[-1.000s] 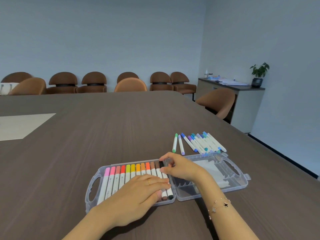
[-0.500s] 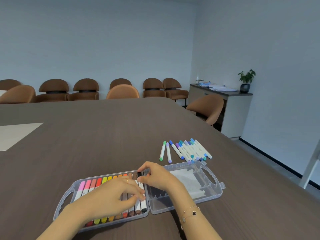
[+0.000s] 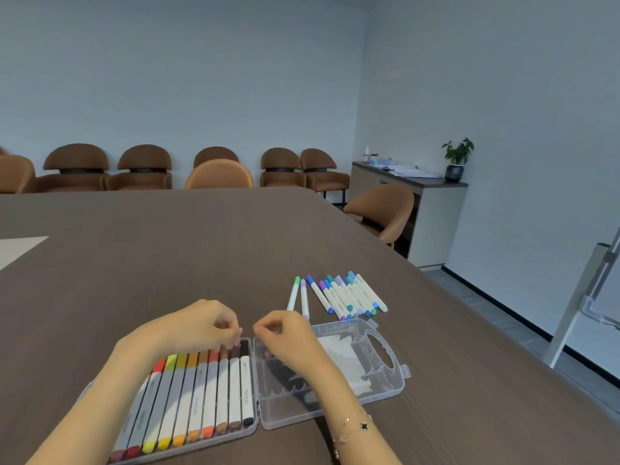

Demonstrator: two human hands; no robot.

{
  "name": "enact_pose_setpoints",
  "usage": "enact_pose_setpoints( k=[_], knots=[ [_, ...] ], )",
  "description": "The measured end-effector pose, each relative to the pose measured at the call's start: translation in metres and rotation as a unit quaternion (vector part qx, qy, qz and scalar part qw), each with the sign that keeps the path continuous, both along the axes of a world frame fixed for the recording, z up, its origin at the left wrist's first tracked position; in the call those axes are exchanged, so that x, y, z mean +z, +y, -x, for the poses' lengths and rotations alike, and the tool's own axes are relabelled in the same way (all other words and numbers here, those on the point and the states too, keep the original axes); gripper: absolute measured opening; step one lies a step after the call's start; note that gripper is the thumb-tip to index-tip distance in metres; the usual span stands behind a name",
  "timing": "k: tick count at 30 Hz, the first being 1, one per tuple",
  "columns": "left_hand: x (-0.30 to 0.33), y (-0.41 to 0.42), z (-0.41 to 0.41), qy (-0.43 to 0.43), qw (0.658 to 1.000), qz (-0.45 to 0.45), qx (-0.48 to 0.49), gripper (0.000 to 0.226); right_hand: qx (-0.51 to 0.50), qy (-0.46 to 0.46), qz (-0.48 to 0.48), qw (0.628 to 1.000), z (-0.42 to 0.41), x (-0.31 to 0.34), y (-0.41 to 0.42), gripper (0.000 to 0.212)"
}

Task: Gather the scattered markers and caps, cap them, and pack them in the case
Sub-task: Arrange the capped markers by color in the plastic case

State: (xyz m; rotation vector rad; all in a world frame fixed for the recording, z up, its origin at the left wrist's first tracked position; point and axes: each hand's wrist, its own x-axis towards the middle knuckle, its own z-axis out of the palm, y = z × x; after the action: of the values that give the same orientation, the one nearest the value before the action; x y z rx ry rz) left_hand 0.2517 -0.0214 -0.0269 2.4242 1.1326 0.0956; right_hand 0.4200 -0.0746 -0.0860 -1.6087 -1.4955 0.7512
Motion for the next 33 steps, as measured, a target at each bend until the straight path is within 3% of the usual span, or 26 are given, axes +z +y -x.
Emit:
enact_pose_setpoints(
  k=[3, 12, 22, 29, 33],
  knots=[
    [-0.003, 0.013, 0.009, -0.012, 0.999, -0.005, 0.035, 0.025, -0.072, 0.013, -0.027, 0.997, -0.022, 0.006, 0.009, 0.020],
    [-0.015, 0.035, 0.037, -0.051, 0.996, 0.008, 0.079, 0.017, -0.209, -0.144, 0.036, 0.967, -0.069, -0.005, 0.070, 0.020],
    [-0.019, 0.043, 0.042, -0.086, 0.989, -0.018, 0.122, 0.020, -0.226, -0.237, 0.093, 0.940, -0.054, -0.002, 0.108, 0.032],
    [-0.026, 0.045, 0.033, -0.134, 0.977, -0.017, 0.164, 0.012, -0.159, -0.358, 0.123, 0.912, -0.046, 0.004, 0.111, 0.033],
    [-0.028, 0.043, 0.028, -0.191, 0.960, 0.000, 0.204, 0.011, -0.155, -0.343, 0.131, 0.917, -0.040, 0.008, 0.107, 0.030]
  ],
)
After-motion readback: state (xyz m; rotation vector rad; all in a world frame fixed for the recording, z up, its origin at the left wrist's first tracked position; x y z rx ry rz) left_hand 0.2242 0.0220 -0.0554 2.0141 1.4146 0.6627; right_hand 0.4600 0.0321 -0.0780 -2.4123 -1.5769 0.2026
